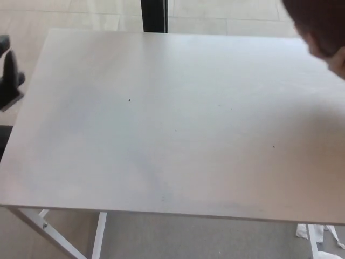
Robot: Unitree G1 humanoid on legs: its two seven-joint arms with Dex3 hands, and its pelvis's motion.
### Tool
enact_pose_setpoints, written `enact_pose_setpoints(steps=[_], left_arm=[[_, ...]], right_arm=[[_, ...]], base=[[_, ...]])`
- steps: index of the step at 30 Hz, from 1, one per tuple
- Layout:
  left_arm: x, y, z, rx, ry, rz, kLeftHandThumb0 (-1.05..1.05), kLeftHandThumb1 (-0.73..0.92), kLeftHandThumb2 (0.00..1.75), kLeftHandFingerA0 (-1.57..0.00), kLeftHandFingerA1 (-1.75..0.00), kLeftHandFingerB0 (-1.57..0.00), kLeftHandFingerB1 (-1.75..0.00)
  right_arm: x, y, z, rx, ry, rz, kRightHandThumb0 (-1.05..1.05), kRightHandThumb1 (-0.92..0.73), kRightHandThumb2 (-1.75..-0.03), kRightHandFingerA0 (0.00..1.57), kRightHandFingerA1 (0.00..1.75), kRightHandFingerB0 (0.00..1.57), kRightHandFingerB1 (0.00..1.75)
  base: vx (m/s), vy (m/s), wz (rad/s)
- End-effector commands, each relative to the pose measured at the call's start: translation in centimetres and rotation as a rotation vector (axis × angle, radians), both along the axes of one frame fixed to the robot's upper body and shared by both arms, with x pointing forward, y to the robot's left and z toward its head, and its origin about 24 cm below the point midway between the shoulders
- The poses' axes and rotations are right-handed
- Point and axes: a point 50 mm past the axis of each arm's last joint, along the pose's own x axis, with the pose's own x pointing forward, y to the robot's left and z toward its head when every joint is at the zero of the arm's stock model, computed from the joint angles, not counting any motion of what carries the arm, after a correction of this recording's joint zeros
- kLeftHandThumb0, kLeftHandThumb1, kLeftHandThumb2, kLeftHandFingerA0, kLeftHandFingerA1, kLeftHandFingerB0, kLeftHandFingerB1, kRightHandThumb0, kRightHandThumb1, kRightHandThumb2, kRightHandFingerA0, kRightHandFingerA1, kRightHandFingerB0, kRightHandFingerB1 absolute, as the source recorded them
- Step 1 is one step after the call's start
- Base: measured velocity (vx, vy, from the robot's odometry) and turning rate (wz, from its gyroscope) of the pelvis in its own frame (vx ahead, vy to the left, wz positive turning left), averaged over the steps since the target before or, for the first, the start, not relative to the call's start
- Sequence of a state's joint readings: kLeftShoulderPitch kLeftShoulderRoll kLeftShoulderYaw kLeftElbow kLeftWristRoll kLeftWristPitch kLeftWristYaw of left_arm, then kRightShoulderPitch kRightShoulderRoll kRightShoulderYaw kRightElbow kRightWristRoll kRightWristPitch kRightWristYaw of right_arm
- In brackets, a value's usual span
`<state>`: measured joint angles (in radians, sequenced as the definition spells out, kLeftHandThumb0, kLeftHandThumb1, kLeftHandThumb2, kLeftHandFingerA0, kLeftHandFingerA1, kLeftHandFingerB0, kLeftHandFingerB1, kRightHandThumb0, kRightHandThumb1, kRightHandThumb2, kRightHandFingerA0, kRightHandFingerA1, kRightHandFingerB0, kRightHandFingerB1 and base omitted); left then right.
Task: The robot uses both its hands to grab the left and right ends of a football kept in the middle of the desk infront of it, lifts it up and places it in the palm of a person
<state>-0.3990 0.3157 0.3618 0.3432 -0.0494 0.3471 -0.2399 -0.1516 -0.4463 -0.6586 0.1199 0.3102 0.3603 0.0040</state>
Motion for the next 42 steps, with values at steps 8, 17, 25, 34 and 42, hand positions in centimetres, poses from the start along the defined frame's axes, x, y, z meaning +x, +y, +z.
enact_pose_setpoints(steps=[8, 17, 25, 34, 42], left_arm=[[-32.5, 14.3, 1.4, 0.121, -0.312, 0.746, -0.74, 0.87, 0.66, -0.37, -0.53, -0.19, -0.35], [-27.9, 12.4, -4.1, -0.114, -0.113, 0.885, -0.72, 0.70, 0.99, -0.27, -0.62, -0.07, -0.44], [-22.2, 11.0, -7.3, -0.082, 0.147, 0.806, -0.70, 0.84, 0.65, -0.34, -0.62, -0.21, -0.41], [-24.1, 9.6, -12.1, 0.003, 0.617, 0.455, -0.73, 0.64, 0.98, -0.57, -0.69, -0.30, -0.55], [-25.1, 10.3, -12.8, -0.169, 0.441, 0.542, -0.72, 0.73, 0.62, -0.43, -0.64, -0.33, -0.34]], right_arm=[[-27.9, -7.8, 2.8, -0.347, -0.487, -0.834, -0.68, -0.68, -1.00, 0.70, 0.69, 0.25, 0.48], [-23.8, -9.6, -2.8, 0.114, -0.218, -0.987, -0.55, -0.79, -0.66, 0.21, 0.58, 0.08, 0.21], [-17.2, -11.6, -2.1, 0.318, -0.290, -1.069, -0.48, -0.80, -0.64, 0.57, 1.46, 0.00, 0.22], [-20.3, -11.5, -7.0, 0.277, -0.038, -0.931, -0.49, -0.72, -0.64, 0.47, 1.15, 0.01, 0.21], [-20.1, -11.2, -8.0, 0.090, 0.339, -0.629, -0.93, -0.62, -1.01, 0.09, 0.41, 0.00, 0.19]], base=[[0.00, 0.000, 0.00], [0.00, 0.000, 0.00], [0.00, 0.000, 0.00], [0.00, 0.000, 0.00], [0.00, 0.000, 0.00]])
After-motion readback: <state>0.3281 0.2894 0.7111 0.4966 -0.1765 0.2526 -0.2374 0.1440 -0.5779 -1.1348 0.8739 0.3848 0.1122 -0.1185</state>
